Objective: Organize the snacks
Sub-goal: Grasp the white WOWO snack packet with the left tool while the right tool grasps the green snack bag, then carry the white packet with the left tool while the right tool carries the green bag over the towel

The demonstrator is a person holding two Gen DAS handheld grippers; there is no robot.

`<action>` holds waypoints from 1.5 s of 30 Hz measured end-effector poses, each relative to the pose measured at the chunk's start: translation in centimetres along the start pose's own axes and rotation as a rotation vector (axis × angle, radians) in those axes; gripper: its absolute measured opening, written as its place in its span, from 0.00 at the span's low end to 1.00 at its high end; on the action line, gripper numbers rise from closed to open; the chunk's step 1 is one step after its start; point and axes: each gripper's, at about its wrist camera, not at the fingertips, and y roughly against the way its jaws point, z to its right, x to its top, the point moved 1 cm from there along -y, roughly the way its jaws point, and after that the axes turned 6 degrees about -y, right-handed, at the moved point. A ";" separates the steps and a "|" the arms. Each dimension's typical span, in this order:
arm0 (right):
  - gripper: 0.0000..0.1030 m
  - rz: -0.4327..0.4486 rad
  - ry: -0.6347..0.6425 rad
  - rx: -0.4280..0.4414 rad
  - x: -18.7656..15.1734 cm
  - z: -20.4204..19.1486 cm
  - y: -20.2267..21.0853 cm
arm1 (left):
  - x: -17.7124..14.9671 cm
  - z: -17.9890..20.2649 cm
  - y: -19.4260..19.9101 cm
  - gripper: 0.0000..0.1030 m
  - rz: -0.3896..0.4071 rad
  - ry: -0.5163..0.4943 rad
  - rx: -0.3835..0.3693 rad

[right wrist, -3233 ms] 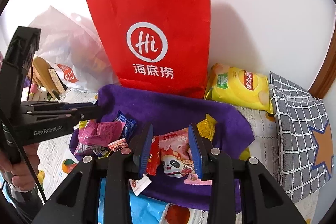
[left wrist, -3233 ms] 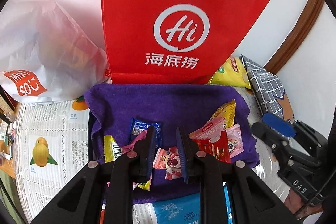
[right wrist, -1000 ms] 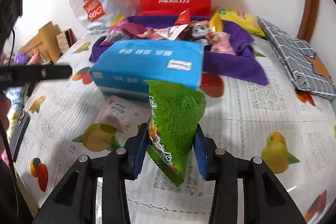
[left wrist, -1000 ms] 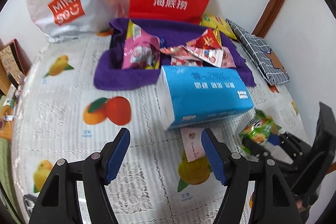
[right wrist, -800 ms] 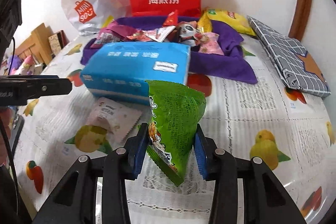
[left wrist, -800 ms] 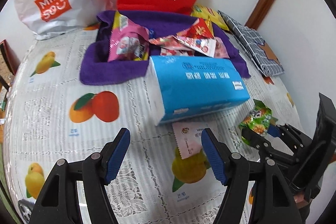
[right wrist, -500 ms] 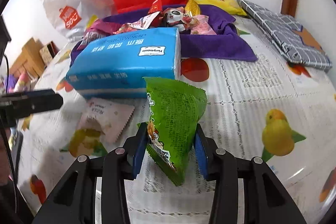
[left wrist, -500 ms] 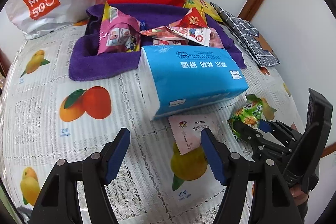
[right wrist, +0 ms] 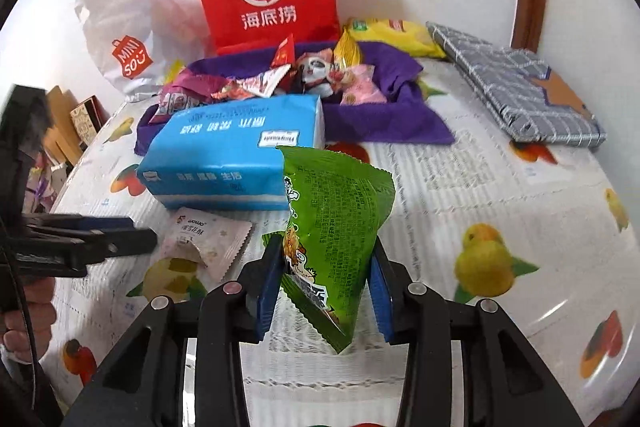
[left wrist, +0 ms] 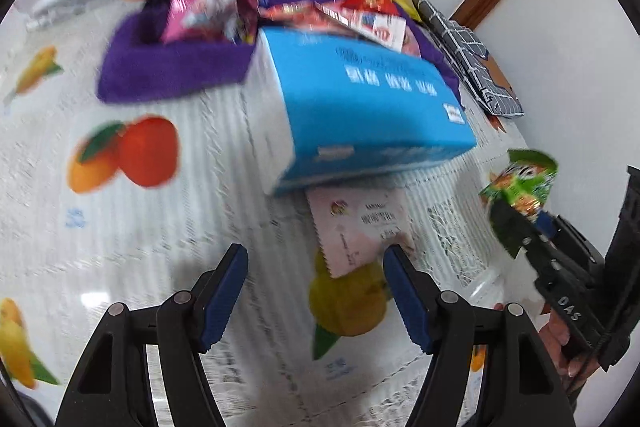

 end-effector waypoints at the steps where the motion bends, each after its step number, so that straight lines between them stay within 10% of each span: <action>1: 0.39 0.009 0.004 0.009 0.1 0.2 0.3 | 0.0 0.3 0.1 0.73 0.030 -0.006 0.004; 11: 0.39 0.011 0.002 0.072 -0.3 3.4 0.3 | 0.9 3.1 -1.7 0.91 0.035 -0.006 0.047; 22: 0.39 -0.006 0.012 0.075 -0.3 6.9 -1.0 | 1.3 7.7 -5.0 0.87 0.079 -0.098 0.393; 31: 0.39 -0.021 -0.005 0.076 -0.4 8.1 -1.6 | 0.7 8.5 -4.4 0.46 0.128 -0.135 0.361; 45: 0.39 0.021 0.032 0.070 -0.2 5.2 0.7 | -0.7 8.2 -1.6 0.42 0.163 -0.097 0.200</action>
